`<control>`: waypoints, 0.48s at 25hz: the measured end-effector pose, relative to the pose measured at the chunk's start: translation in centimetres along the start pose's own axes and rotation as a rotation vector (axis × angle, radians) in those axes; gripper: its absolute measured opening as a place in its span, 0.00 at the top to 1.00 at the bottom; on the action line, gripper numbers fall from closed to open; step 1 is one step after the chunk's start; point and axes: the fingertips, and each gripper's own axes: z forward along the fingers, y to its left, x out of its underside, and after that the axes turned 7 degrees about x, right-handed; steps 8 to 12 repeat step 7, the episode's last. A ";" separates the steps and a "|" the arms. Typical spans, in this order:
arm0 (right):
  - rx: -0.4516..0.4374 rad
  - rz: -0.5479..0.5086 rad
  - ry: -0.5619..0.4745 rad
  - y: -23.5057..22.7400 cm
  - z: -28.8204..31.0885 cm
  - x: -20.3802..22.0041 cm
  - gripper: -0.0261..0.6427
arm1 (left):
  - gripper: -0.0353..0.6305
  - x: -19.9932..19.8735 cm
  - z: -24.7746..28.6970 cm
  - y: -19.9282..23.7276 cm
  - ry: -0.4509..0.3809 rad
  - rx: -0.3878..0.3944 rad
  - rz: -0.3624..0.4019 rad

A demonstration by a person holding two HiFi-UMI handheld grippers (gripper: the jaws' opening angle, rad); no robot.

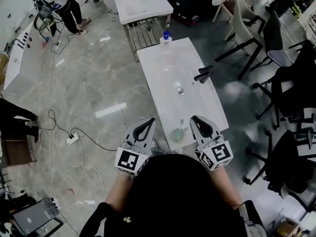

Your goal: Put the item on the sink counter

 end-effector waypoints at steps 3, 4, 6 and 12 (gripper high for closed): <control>-0.002 0.001 0.004 0.0 0.1 0.0 0.89 | 0.91 -0.2 0.2 -0.3 0.005 0.015 0.000; -0.003 0.001 0.005 -0.1 0.1 0.0 0.89 | 0.91 -0.4 0.3 -0.3 0.012 0.010 0.000; -0.004 0.001 0.006 0.0 0.2 0.0 0.89 | 0.91 -0.7 0.3 -0.2 0.015 0.005 -0.002; -0.004 0.001 0.007 0.0 0.2 -0.1 0.89 | 0.91 -0.7 0.3 -0.1 0.013 0.004 -0.003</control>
